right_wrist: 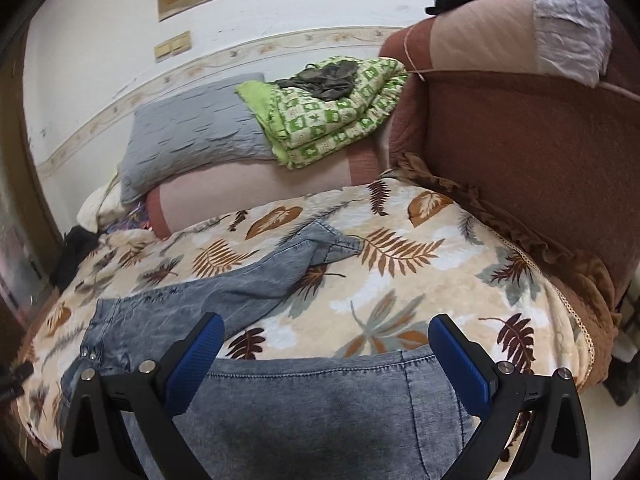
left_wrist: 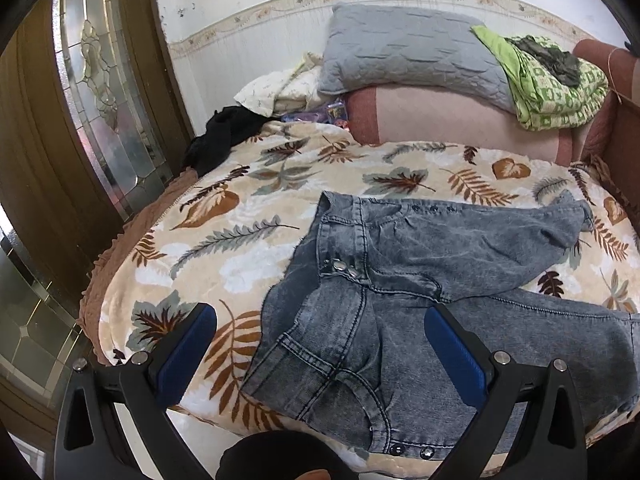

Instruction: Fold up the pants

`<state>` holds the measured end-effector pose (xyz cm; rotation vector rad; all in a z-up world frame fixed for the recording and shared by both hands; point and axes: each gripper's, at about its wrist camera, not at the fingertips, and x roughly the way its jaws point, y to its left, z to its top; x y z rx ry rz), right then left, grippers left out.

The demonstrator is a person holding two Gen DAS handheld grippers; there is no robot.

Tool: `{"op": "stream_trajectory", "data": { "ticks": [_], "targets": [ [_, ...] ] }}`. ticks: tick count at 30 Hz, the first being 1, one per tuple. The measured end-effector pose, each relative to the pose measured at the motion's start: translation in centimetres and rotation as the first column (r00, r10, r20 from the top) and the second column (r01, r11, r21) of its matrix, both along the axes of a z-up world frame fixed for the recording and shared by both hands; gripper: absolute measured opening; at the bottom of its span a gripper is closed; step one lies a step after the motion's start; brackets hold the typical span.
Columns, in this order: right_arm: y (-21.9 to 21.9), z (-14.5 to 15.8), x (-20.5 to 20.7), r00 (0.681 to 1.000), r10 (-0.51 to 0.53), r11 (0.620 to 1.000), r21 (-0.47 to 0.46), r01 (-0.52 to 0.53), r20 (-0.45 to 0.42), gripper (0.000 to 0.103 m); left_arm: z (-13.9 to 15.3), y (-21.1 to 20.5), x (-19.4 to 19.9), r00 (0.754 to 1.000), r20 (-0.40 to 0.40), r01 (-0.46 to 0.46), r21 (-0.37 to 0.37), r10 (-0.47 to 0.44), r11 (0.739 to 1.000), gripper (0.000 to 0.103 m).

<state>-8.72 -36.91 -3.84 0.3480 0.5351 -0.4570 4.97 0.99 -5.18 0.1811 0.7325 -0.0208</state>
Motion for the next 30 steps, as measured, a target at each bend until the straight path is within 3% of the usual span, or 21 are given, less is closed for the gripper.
{"op": "stream_trajectory", "data": {
  "ticks": [6,15,17,21,24,30],
  "targets": [
    [-0.5,-1.0,1.1,0.999,0.014,1.000,0.016,-0.013,-0.032,0.103,-0.9,0.5,1.7,0.999,-0.047,-0.011,0.001,0.011,1.000,0.103],
    [-3.0,-1.3,2.7,1.000,0.005,0.997,0.078,-0.003,-0.026,0.103,2.1,4.2,8.7,0.986,0.052,-0.160,0.036,0.158,0.986,0.103],
    [-3.7,-1.3,3.6,1.000,0.010,0.994,0.106,-0.007,-0.024,0.103,2.7,5.4,11.0,0.978,0.054,-0.202,0.008,0.202,0.979,0.103],
    [-5.2,-1.6,5.5,1.000,0.007,0.989,0.145,-0.003,-0.028,0.103,2.1,6.7,16.3,0.954,-0.022,-0.301,-0.052,0.300,0.952,0.103],
    [-6.4,-2.1,7.2,0.999,0.017,0.986,0.165,-0.009,-0.048,0.103,0.1,6.7,19.8,0.932,-0.117,-0.354,-0.083,0.344,0.931,0.103],
    [-10.3,-3.8,10.6,0.997,0.033,0.963,0.271,-0.012,-0.074,0.103,-4.2,4.5,24.8,0.905,-0.215,-0.397,-0.118,0.367,0.910,0.103]
  ]
}}
